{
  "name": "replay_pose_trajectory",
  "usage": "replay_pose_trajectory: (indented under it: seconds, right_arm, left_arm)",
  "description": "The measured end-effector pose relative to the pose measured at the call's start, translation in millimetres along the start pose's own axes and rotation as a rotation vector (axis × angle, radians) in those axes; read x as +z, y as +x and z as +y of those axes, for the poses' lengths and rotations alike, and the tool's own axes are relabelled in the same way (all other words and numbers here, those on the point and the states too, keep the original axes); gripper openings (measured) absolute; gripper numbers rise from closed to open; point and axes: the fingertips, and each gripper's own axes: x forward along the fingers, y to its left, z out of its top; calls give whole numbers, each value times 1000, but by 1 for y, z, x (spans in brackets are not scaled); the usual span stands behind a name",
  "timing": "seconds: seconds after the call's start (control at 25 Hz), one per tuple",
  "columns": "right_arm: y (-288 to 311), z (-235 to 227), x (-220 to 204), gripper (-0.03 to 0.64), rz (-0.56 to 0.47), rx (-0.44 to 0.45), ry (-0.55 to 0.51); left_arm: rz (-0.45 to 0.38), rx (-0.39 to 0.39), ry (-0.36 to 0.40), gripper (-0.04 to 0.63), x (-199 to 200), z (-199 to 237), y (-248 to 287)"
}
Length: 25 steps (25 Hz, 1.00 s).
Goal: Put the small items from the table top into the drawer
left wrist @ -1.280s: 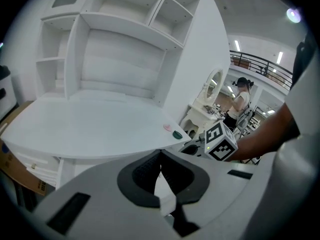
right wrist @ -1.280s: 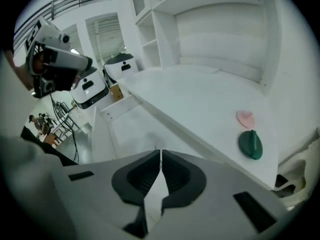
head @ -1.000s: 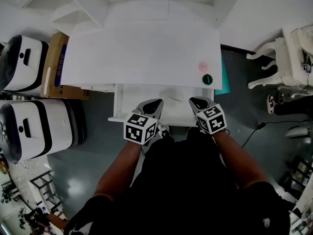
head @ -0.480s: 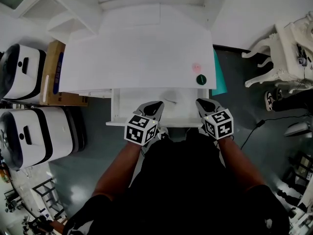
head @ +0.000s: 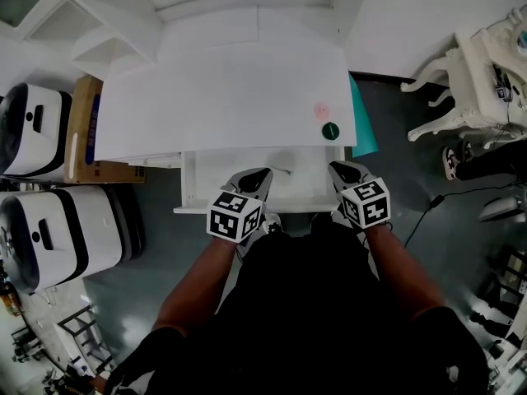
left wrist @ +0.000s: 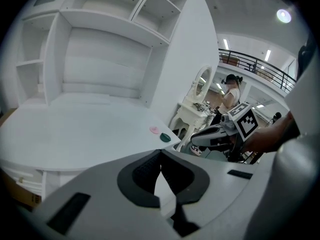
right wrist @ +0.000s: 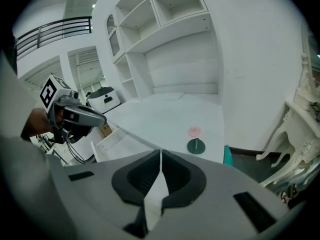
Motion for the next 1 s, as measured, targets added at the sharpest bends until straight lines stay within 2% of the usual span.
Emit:
replay_pose_trajectory:
  seconds: [0.24, 0.56, 0.76, 1.0]
  right_arm:
    - [7, -25, 1, 31, 5, -50, 6]
    - [52, -76, -8, 31, 74, -178, -72]
    - [79, -95, -12, 32, 132, -205, -80]
    - [99, -99, -13, 45, 175, -198, -75]
  left_arm:
    - [17, 33, -18, 11, -2, 7, 1]
    - [27, 62, -38, 11, -7, 14, -6]
    - [24, 86, -64, 11, -12, 16, -11]
    - [16, 117, -87, 11, -14, 23, -19]
